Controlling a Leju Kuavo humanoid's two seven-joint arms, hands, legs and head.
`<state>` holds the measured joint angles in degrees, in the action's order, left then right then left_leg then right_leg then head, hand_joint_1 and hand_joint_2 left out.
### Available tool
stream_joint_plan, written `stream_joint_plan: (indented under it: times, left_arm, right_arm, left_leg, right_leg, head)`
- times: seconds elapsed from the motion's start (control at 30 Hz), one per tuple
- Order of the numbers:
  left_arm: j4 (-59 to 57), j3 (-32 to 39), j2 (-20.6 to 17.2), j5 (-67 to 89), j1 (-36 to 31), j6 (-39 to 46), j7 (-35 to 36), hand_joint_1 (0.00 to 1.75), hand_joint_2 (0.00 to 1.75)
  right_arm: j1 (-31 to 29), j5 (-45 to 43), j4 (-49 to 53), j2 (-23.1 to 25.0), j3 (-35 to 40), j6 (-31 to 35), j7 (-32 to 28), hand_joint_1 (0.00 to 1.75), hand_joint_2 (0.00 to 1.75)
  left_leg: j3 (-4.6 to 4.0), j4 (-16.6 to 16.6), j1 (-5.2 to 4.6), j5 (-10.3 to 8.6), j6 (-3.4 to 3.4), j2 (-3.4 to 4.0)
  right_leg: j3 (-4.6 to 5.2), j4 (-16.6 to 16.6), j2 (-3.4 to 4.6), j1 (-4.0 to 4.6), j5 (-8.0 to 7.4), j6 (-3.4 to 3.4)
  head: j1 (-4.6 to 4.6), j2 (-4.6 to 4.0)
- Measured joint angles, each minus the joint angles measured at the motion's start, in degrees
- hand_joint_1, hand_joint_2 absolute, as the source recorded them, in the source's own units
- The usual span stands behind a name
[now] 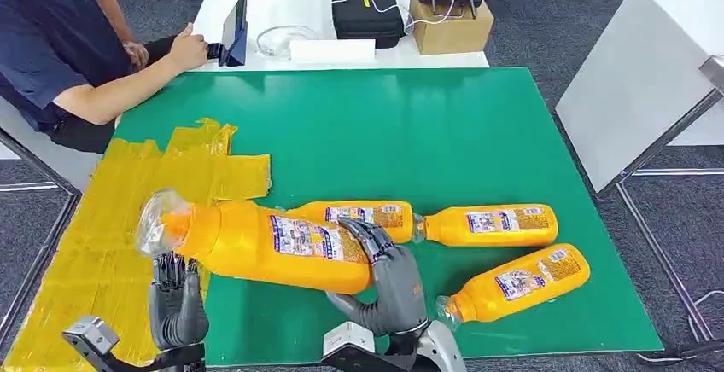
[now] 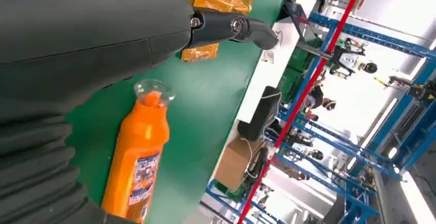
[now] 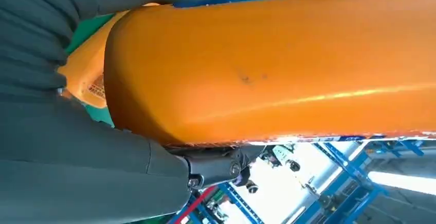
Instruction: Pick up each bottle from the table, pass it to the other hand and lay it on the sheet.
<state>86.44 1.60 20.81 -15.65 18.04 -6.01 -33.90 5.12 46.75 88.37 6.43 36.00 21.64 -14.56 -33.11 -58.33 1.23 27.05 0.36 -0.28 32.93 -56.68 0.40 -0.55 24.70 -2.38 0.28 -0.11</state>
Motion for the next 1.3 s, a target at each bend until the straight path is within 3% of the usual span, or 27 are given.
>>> stream_joint_plan:
  times: [0.3,0.53,0.93,1.3]
  left_arm:
    - [0.59,-1.25,0.0,0.39,0.12,-1.58,0.9,0.0,1.75]
    - [0.55,-3.3,0.09,-4.28,1.14,-16.49,5.03,0.0,1.75]
    - [0.61,-6.67,0.35,-9.05,2.6,-28.96,6.36,0.0,1.75]
    - [0.59,-6.82,0.35,-9.77,2.21,-28.07,6.27,0.0,1.75]
  right_arm:
    - [-0.01,-0.81,0.13,0.33,-0.33,0.52,-0.92,1.75,1.75]
    - [-0.27,-1.68,-0.46,0.85,-0.92,0.13,-1.75,1.75,1.75]
    - [-0.78,-1.84,-3.04,1.59,-2.03,-1.48,-1.97,1.75,1.75]
    - [-2.41,1.61,-6.53,2.38,-1.27,-4.52,-1.27,1.75,1.75]
  left_leg:
    - [-0.03,0.0,0.02,0.0,0.0,-0.01]
    - [-0.04,0.0,0.0,0.0,0.0,-0.01]
    - [-0.04,0.0,0.02,0.0,0.0,-0.02]
    - [-0.04,0.0,0.02,0.0,0.0,-0.01]
  right_leg:
    - [0.02,-0.01,0.0,0.02,0.0,0.0]
    - [0.01,-0.01,0.0,0.0,0.0,0.0]
    - [0.02,-0.01,0.0,0.02,0.01,0.0]
    - [0.01,-0.01,0.0,0.02,0.0,0.0]
  head:
    - [0.0,0.0]
    - [0.0,0.0]
    - [0.0,0.0]
    - [0.02,0.0]
